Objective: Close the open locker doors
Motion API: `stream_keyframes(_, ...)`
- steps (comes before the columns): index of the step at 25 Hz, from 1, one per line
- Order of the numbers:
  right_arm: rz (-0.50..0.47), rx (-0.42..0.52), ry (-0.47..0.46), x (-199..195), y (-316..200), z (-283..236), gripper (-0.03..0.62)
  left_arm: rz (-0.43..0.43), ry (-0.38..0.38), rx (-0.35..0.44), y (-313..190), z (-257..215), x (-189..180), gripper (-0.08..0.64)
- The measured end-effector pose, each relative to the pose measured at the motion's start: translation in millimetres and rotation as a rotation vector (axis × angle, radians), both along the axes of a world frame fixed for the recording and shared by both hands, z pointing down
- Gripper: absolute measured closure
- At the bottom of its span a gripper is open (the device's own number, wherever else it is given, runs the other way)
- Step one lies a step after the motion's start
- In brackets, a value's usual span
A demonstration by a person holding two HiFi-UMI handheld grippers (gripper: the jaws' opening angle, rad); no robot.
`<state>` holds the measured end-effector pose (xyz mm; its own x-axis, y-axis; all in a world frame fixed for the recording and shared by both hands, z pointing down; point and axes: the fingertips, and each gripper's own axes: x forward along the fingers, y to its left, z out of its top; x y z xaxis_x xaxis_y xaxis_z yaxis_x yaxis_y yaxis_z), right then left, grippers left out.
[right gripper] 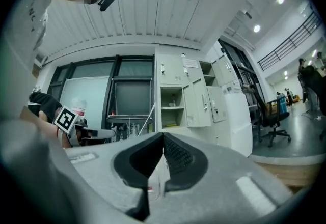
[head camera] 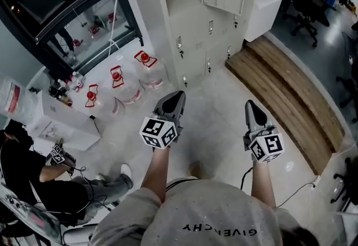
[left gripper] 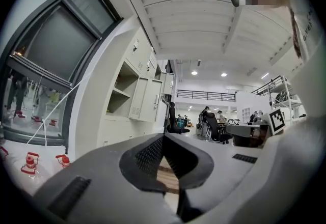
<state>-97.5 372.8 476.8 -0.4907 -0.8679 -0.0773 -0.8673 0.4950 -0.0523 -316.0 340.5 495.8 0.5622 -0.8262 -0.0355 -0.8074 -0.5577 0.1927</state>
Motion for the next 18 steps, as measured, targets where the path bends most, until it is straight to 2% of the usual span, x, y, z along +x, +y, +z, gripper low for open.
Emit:
stream_keyframes(8,0.029,-0.028,0.000,-10,-54,4,0.588,-0.002,0.022,-0.003,-60,3,-27,0.563)
stream_keyframes(13,0.051,-0.050,-0.009,3,-94,6,0.589,0.005,0.022,-0.020,-94,9,-27,0.563)
stream_keyframes(18,0.043,-0.049,-0.023,17,-158,15,0.568,-0.029,0.012,-0.014,-140,13,-30,0.563)
